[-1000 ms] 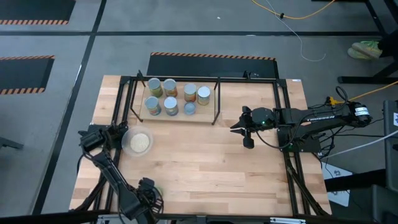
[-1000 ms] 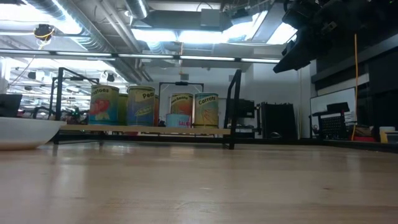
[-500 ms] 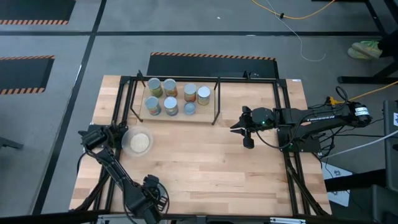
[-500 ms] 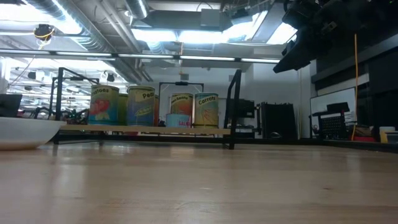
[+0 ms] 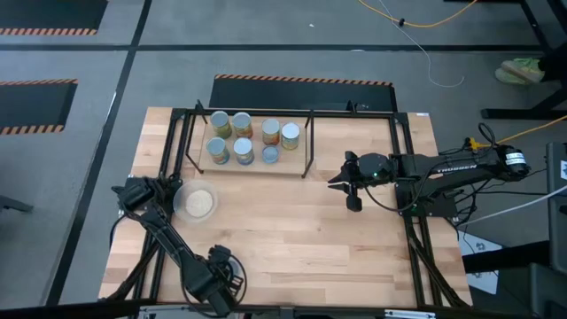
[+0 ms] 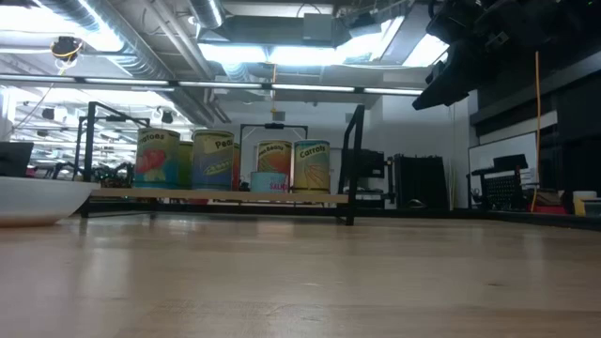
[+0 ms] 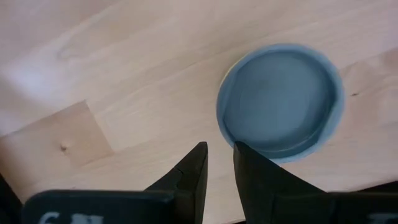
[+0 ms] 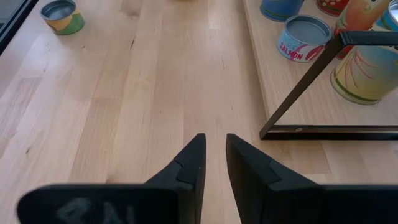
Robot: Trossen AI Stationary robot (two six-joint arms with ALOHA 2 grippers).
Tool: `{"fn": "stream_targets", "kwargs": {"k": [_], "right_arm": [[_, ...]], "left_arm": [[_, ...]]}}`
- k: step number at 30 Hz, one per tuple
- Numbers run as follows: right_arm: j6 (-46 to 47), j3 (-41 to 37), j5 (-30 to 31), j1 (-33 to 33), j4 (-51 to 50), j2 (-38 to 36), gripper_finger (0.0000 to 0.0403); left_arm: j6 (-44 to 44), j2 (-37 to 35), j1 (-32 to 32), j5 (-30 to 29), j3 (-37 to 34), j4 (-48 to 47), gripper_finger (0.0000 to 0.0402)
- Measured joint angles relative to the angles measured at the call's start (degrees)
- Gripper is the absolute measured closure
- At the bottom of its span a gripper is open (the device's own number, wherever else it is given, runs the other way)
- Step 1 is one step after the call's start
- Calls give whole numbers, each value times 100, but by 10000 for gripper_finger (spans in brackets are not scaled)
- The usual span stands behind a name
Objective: Pick and place cans onto a shelf
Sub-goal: Put the mushroom can on the shelf
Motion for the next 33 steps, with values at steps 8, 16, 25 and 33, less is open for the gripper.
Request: {"fn": "stream_targets", "kwargs": {"k": [8,16,25,33], "right_arm": [[2,0,0,2,9,-2,335],[2,0,-1,1,16,-2,335],[2,0,0,1,16,-1,335],[2,0,-2,2,17,-2,335]], "left_arm": [[61,-121,60,-454,4,-40,331],[375,-116,171,-625,2,-77,331],[601,-113,258,-623,2,-229,331],[601,-111,258,-579,-2,-263,331]]}}
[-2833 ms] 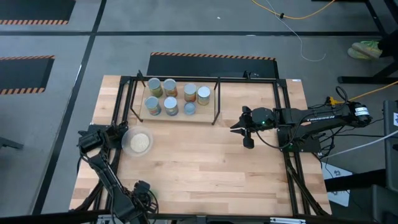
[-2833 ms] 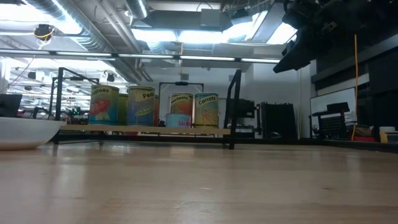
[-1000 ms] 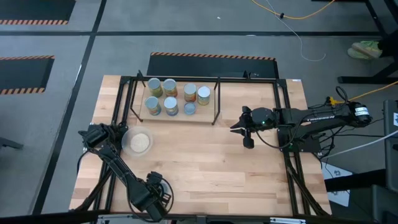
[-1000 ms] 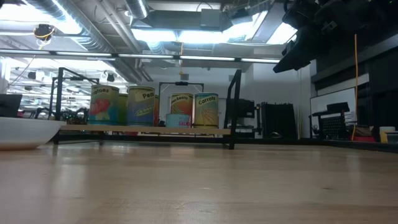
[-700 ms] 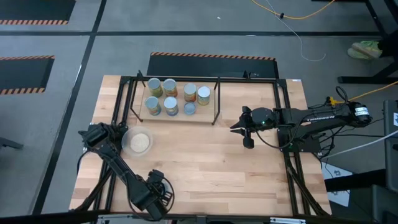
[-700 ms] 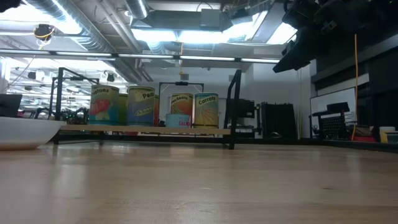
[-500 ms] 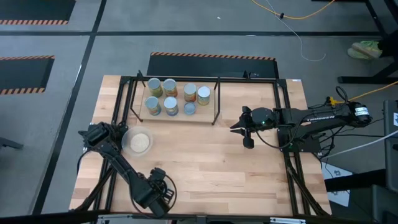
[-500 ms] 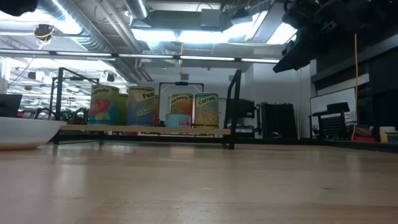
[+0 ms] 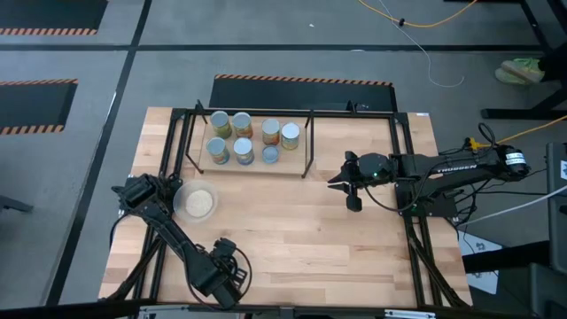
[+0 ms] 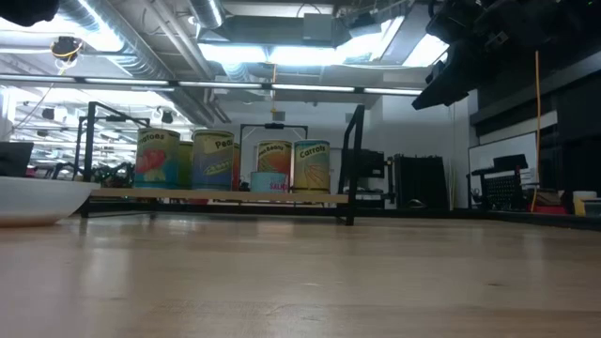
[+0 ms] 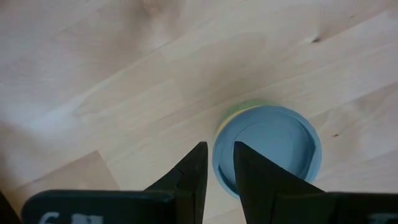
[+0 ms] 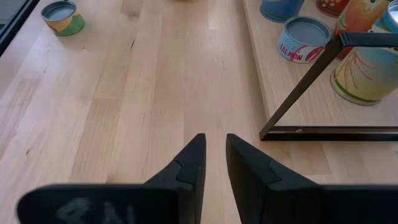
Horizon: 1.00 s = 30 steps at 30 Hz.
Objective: Pick and place cans onto a shelf
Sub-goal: Put the mushroom can on the shelf
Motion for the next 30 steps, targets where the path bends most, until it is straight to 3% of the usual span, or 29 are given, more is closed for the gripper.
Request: {"fn": "stream_targets", "kwargs": {"k": [25,30], "right_arm": [[0,-2,0,-2,-4,0,335],[-2,-2,2,-1,-4,0,335]], "left_arm": [[160,321,-13,24,-4,107,331],[160,321,0,18,-4,105,352]]}}
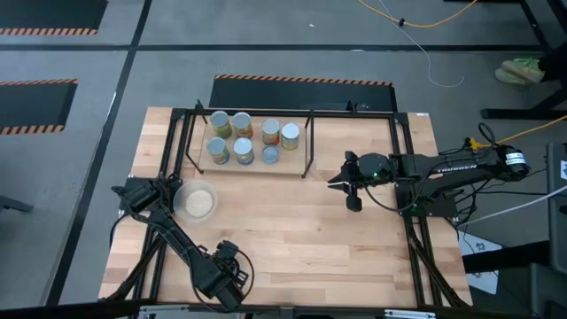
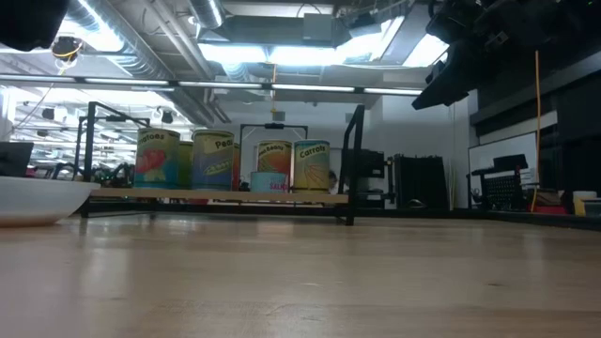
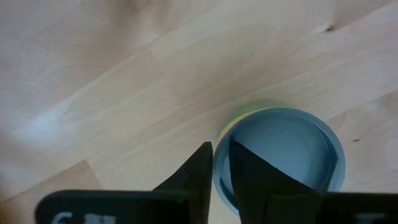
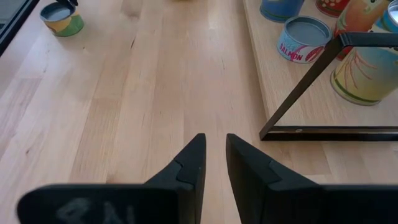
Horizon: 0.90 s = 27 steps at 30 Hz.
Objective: Pick and place cans onto a shelf
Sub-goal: Put the mushroom can on the shelf
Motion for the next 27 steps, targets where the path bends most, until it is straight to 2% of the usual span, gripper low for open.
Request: {"fn": "stream_targets", "kwargs": {"k": [4,7,12,18,23,27], "right_arm": [[-12,0,1,0,1,0,335],[-14,1,1,-1,1,0,335],[-14,0,0,0,1,0,335],[-14,2,1,-2,1,0,335],[-16,0,1,0,1,0,335],[-16,1,1,1,1,0,335]], "left_arm": [[4,0,37,-102,0,-4,385],[155,0,130,-424,0,4,393],[1166,0,498,-846,0,199,389],[3389,0,1334,-1144,0,966,395],[5647,0,2238,-1029,0,1911,393],[7056,-2,2926,-660,0,2318,394]]}}
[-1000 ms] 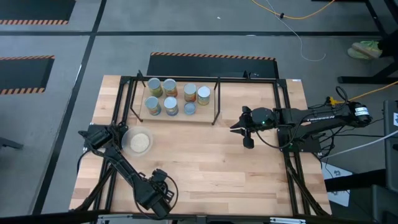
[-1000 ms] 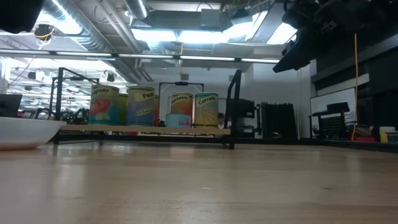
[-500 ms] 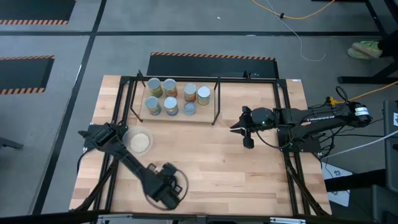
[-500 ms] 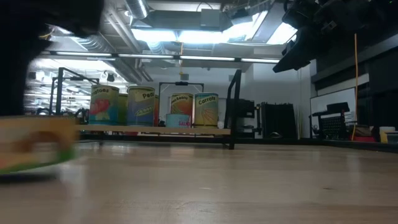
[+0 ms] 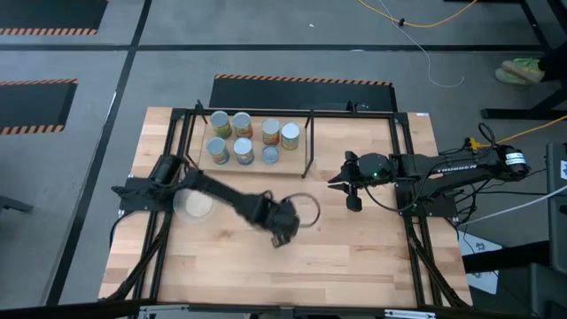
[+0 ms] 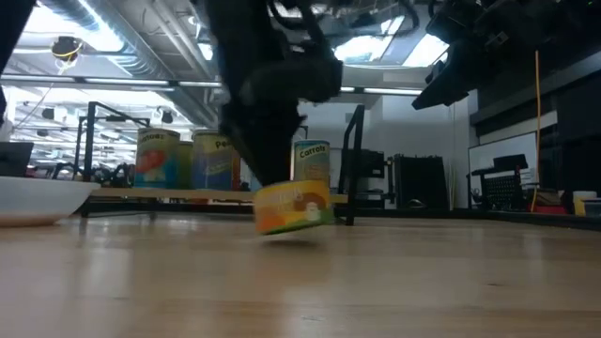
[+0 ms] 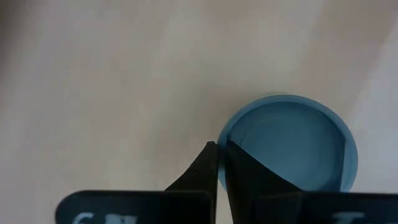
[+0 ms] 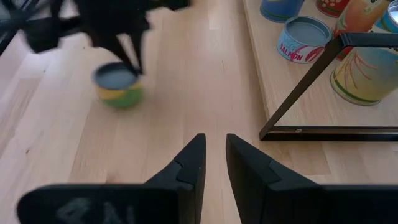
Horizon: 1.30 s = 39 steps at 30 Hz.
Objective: Pick and place cans onto a shelf
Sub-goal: Put the mushroom can on the shelf
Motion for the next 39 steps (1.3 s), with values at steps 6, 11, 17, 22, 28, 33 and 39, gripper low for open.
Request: {"fn": "stream_targets", "kwargs": {"k": [6,11,17,22,28,33,39], "right_arm": [[0,-1,0,0,0,0,335],[0,1,0,0,0,0,335],[7,1,0,-2,-12,0,335],[11,-1,0,-2,-15,0,335],[13,1,0,0,-17,0,335],[15,0,0,-2,-17,0,335],[15,1,0,-2,-17,0,335]], "left_arm": [[1448,0,762,-16,355,-170,394],[2515,-5,1192,-405,996,-594,394],[3328,-11,1623,-1000,1570,-1099,393],[3735,-11,2012,-1198,1670,-1144,393],[3737,-11,2478,-1153,1586,-1121,393],[3731,-11,2724,-1087,1499,-1094,393],[3729,-11,2813,-833,1427,-608,392]]}}
